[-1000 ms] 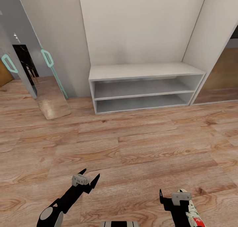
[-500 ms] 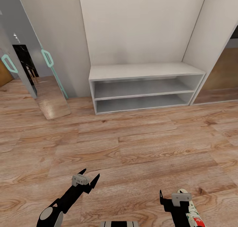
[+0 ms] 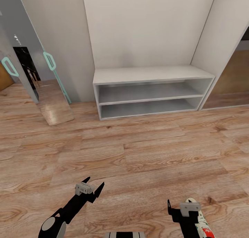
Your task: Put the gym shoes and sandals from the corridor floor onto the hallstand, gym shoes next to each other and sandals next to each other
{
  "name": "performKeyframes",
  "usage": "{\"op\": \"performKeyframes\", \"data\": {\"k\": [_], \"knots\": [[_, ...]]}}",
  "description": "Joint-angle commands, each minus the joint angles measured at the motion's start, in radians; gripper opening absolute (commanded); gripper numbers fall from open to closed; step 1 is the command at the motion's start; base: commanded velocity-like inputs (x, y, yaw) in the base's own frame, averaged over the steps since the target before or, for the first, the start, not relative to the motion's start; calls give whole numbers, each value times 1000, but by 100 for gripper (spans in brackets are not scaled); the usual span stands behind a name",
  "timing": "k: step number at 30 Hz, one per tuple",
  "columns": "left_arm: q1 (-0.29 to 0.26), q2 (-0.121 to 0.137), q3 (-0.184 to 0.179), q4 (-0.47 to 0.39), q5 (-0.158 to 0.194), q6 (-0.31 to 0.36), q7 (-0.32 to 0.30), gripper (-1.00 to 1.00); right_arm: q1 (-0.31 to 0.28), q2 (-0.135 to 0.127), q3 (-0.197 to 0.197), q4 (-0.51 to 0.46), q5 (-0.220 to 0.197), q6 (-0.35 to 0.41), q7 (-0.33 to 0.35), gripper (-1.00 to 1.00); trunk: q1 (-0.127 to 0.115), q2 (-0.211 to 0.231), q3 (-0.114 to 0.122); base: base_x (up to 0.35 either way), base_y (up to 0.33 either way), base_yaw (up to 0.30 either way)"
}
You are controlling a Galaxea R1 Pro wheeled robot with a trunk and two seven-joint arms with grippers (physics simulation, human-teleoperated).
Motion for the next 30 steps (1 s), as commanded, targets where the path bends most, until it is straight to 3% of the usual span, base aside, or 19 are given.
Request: {"op": "performKeyframes", "data": {"k": [1,10,12,15,17,22,24,25,27,30], "knots": [[0,0,0,0,0,0,0,100,0,0,0,0,0,0,0,100,0,0,0,0,0,0],[0,0,2,0,1,0,0,100,-8,-48,-13,62,-12,-62,58,100,0,0,0,0,0,0],[0,1,8,0,3,0,2,100,-31,-73,-33,124,-43,-91,115,100,0,0,0,0,0,0],[0,1,13,-1,4,0,4,100,-50,-85,-46,164,-64,-105,149,100,0,0,0,0,0,0],[-1,2,31,-2,6,-1,6,100,-97,-106,-72,261,-105,-135,228,100,0,0,0,0,0,0],[-2,1,58,-2,6,-2,8,100,-145,-130,-94,377,-137,-179,309,100,0,0,0,0,0,0],[-2,1,91,-1,4,-10,10,100,-189,-154,-112,492,-158,-241,381,100,0,0,0,0,0,0],[-2,1,91,-1,4,-10,10,100,-189,-154,-112,492,-158,-241,381,100,0,0,0,0,0,0],[-3,1,124,1,1,-21,11,100,-225,-170,-125,592,-172,-306,432,100,0,0,0,0,0,0],[-3,2,141,6,0,-28,12,100,-239,-176,-129,632,-176,-335,451,100,0,0,0,0,0,0]]}}
